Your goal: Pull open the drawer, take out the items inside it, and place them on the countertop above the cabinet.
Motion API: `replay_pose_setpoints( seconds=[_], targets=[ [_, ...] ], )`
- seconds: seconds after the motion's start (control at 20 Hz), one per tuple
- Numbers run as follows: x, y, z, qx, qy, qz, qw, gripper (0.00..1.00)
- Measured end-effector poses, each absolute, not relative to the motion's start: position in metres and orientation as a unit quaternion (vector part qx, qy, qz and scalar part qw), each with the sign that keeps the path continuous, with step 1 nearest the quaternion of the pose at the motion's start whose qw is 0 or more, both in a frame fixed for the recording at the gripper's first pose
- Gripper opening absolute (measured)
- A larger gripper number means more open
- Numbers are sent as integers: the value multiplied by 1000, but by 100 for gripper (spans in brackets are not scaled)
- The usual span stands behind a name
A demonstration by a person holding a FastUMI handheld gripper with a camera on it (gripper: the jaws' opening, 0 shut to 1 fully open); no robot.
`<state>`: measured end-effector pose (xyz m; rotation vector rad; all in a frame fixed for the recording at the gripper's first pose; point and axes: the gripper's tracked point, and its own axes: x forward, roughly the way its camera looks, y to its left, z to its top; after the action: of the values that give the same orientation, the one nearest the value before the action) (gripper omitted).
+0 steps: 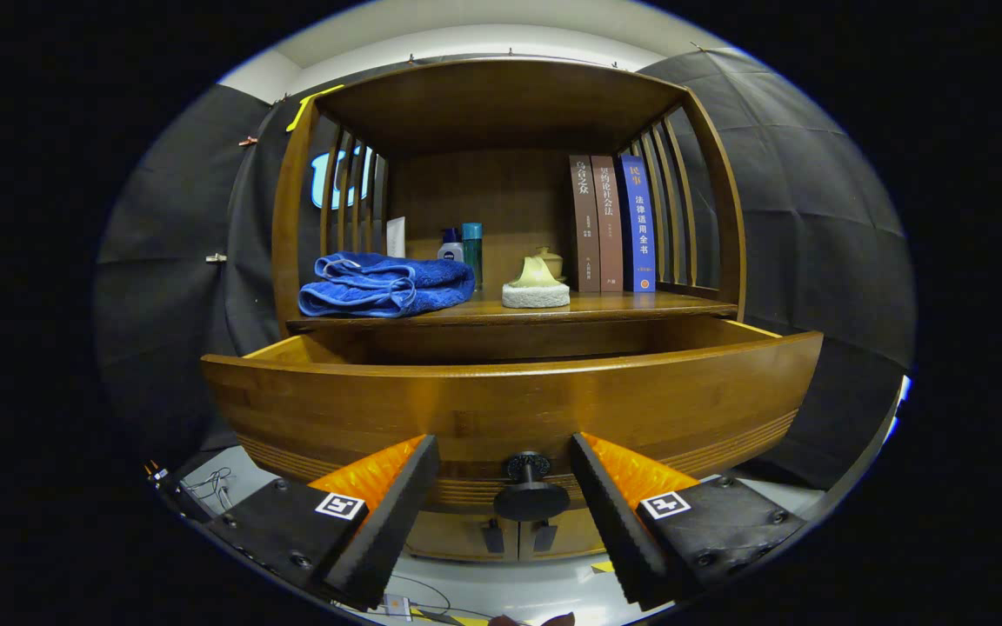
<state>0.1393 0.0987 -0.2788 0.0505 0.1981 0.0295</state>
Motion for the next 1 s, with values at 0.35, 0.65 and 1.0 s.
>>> replay_pose_setpoints(
  seconds=[0.35,0.65,1.0],
  targets=[
    [192,97,-282,5,83,13,996,100],
    [226,97,-284,2,87,12,996,100],
    [245,99,-287,-6,87,9,996,100]
  ],
)
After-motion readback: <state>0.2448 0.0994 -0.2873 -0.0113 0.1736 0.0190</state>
